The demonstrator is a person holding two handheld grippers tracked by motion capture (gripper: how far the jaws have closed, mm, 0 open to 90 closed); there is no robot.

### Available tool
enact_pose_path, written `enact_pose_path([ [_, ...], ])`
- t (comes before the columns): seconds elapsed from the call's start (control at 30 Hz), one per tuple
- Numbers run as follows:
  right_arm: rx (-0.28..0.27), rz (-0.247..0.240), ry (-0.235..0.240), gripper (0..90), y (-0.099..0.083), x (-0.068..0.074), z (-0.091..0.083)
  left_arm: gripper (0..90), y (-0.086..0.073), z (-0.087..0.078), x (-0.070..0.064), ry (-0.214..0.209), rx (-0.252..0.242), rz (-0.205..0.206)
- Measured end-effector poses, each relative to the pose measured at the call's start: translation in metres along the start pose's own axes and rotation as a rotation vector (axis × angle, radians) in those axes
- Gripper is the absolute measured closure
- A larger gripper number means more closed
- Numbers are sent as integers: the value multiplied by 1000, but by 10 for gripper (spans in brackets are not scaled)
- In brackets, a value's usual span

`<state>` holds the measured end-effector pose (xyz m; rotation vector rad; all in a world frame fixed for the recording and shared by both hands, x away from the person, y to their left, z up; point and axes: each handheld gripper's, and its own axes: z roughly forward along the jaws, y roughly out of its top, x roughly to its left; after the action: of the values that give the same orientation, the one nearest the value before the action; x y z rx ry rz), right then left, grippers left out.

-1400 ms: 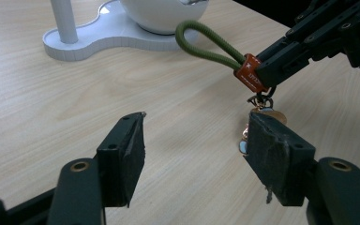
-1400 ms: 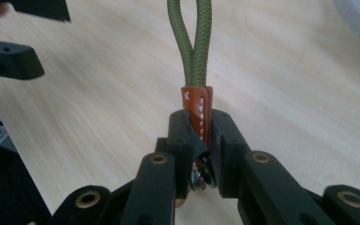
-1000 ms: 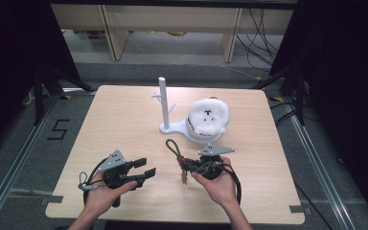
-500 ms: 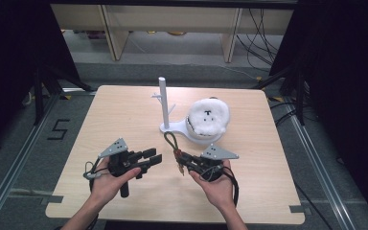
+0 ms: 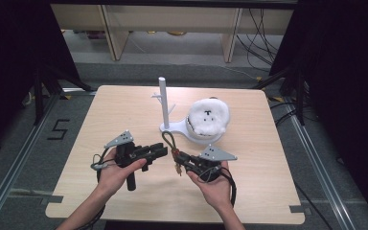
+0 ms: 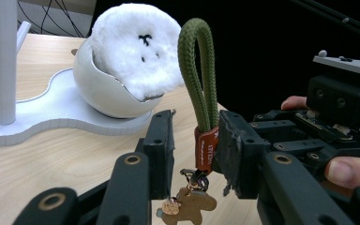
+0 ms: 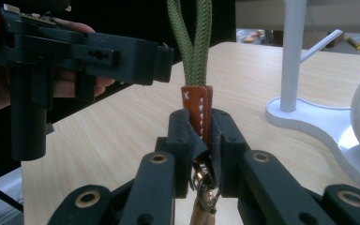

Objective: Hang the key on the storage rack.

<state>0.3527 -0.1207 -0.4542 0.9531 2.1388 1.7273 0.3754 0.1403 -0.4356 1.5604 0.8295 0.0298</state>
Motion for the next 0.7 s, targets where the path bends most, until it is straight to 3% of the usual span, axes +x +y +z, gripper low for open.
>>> enact_pose_path([
  [0.4,-10,5,6,801,-1,3,2,741,4,7,2,-42,-27,-50],
  [0.47,-22,-18,-14,801,0,3,1,756,4,7,1,-48,-27,-52],
  [0.5,-29,-2,6,801,0,3,2,767,4,8,1,-56,-33,-54],
  [0.63,-26,9,-3,801,0,6,1,804,3,9,3,-69,-51,-71],
  [0.7,-30,-10,-5,801,1,5,1,824,3,8,4,-76,-54,-81],
])
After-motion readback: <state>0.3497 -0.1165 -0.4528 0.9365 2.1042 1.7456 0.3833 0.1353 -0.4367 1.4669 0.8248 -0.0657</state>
